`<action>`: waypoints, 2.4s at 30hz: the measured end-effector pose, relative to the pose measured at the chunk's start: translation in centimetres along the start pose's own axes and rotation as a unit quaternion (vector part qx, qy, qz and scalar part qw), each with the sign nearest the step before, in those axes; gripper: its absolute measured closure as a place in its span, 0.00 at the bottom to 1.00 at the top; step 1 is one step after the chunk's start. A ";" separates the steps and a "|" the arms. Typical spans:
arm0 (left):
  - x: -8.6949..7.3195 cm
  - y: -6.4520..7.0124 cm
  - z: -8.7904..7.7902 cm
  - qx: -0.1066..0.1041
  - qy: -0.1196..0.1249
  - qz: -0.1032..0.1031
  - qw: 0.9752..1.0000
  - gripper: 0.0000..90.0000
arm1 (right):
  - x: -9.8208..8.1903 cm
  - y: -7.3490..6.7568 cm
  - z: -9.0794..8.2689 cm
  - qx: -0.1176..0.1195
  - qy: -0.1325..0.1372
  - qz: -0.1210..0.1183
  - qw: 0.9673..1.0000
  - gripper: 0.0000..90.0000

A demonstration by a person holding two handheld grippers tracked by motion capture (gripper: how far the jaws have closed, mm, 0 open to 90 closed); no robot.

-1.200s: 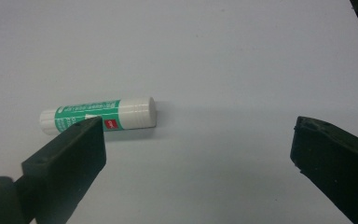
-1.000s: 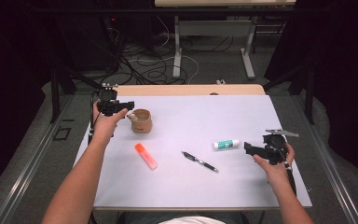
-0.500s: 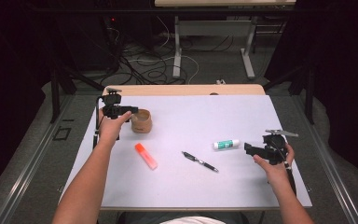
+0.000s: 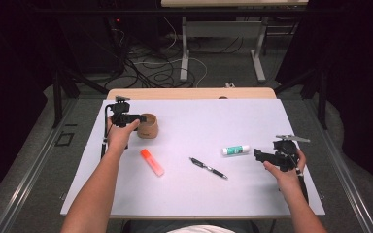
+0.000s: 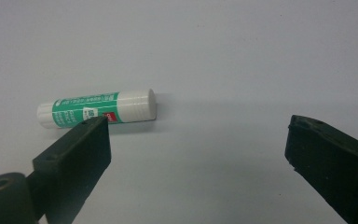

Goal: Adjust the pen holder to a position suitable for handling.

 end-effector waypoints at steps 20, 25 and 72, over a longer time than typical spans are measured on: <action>-0.7 0.0 1.2 0.025 0.016 0.016 0.999 0.61 | -0.1 -0.1 0.1 0.000 -0.003 0.000 1.000 0.08; -0.9 -0.1 1.2 0.016 0.029 0.007 0.999 0.62 | -0.1 -0.1 0.1 0.001 -0.005 -0.001 1.000 0.08; 0.3 2.8 0.8 0.014 0.010 -0.014 1.000 0.62 | -0.1 0.0 0.1 0.003 -0.008 0.006 1.000 0.08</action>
Point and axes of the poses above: each handheld gripper's, and its own axes: z roughly forward along the jaws, x roughly out of its top, y roughly to its right, the point moved 3 cm from there along z, roughly forward along the jaws, and after that the axes turned 9 degrees about -x, right-handed, at the moved point
